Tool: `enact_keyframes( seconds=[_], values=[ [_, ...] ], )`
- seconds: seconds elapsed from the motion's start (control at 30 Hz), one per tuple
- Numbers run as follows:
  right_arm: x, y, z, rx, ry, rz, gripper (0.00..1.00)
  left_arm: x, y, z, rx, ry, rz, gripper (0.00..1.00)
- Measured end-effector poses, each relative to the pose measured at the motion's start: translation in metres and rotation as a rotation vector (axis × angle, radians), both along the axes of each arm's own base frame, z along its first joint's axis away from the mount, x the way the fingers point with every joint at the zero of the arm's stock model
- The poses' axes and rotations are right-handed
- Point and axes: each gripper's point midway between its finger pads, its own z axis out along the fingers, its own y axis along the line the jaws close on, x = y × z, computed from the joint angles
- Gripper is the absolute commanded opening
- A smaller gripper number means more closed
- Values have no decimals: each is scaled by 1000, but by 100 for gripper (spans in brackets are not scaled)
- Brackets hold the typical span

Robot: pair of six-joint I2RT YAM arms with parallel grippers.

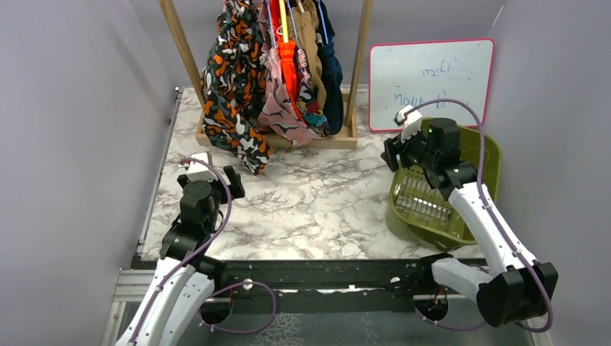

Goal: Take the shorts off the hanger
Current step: Adjust the basket at the corner of the board.

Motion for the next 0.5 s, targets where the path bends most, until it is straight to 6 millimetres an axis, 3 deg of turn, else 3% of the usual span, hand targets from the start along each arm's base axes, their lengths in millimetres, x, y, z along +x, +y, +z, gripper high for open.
enact_keyframes(
  seconds=[0.1, 0.23, 0.37, 0.5],
  values=[
    [-2, 24, 29, 176, 3, 21, 70, 0, 0, 0, 0, 0, 0, 99],
    [-27, 69, 38, 363, 105, 96, 70, 0, 0, 0, 1, 0, 2, 99],
    [-74, 120, 21, 453, 271, 181, 71, 0, 0, -1, 2, 3, 3, 99],
    [-118, 144, -9, 432, 435, 174, 78, 1, 0, -3, 5, 13, 3, 99]
  ],
)
